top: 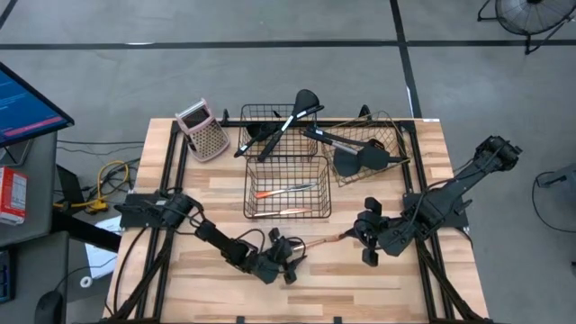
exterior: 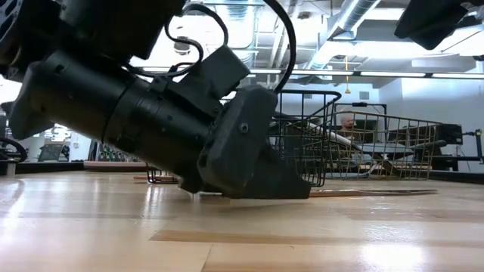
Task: Pick & Place Kitchen Items
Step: Put the table knife into the bottom wire basket
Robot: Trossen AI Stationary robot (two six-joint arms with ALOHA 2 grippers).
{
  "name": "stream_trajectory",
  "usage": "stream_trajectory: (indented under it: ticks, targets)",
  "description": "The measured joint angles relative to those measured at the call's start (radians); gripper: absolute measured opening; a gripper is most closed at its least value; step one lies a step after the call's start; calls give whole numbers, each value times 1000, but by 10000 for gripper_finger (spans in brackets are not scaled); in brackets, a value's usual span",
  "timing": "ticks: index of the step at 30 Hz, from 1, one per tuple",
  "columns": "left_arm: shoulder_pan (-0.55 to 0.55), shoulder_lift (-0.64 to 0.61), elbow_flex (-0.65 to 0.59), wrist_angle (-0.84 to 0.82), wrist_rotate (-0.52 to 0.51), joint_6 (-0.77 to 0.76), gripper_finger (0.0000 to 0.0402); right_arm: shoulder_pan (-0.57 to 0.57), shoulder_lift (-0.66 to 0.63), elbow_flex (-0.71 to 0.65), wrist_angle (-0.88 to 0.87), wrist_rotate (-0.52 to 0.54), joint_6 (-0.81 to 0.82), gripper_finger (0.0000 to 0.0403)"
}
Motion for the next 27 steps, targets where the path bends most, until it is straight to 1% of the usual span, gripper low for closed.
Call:
stream_trajectory:
  ticks: [2, 4, 10, 13, 21, 27]
  targets:
    - [-6, 14, 1, -6, -17, 4, 208, 0, 0, 0, 0, 0, 0, 0]
    - [-10, 25, 2, -31, -34, 2, 181, 0, 0, 0, 0, 0, 6, 0]
    - [-7, 25, -1, -78, -47, -32, 69, 0, 0, 0, 0, -19, 11, 0]
    - [-6, 23, -1, -78, -39, -33, 25, 0, 0, 0, 0, -23, 10, 0]
    - [-14, 0, -3, -88, 18, -64, 24, -1, -5, 0, 0, -23, 11, 0]
    - [-15, -71, -5, -127, 77, -53, 24, 0, -79, 0, 1, -22, 10, 0]
